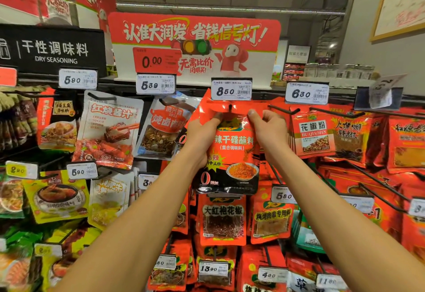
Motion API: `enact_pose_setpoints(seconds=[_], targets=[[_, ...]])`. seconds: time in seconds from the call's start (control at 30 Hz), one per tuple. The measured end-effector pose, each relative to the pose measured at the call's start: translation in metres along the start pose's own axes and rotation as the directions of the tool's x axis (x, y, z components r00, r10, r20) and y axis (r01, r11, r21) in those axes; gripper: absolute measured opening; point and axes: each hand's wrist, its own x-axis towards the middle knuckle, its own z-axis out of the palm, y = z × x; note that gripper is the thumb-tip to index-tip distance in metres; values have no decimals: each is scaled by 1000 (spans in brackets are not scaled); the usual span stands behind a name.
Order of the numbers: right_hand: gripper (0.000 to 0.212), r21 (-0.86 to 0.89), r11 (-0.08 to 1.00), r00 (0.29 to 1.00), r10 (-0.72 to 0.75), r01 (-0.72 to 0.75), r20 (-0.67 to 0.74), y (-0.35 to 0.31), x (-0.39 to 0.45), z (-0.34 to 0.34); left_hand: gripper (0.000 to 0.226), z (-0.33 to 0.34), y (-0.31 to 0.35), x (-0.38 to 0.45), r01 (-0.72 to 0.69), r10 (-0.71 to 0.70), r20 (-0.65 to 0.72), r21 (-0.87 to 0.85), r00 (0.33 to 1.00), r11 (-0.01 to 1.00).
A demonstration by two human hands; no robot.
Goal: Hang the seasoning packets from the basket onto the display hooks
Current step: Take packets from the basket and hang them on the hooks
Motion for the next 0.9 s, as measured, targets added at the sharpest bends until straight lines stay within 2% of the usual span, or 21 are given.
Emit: enact_pose_setpoints(seconds=[0.07,0.13,0.23,0.3,0.47,0.6,0.8,0.9], targets=[[42,-41,999,1000,-25,25,9,5,-6,-2,13,-8,-7,-1,1,0,-1,31,1000,1000],[32,18,999,996,-34,32,83,14,-17,-7,19,-20,-16,-4,-15,12,35,98,999,995],[37,24,1000,976,-19,14,217,30,-32,-11,27,-36,-30,-10,-66,21,179,248,984,967],[35,-52,998,976,-25,37,215,36,-28,-6,32,-35,-35,-7,-53,-15,221,298,975,953],[31,-146,989,993,50,-33,110,40,6,16,29,-13,-42,31,-102,77,89,331,993,938],[26,-234,970,996,71,-57,52,49,28,27,36,-1,-58,61,-85,73,46,348,996,934],[52,-318,942,992,127,-111,28,54,39,37,28,-4,-64,82,-150,153,34,492,988,858],[53,-306,946,989,132,-108,59,54,34,35,31,-5,-60,73,-154,146,55,486,988,861]])
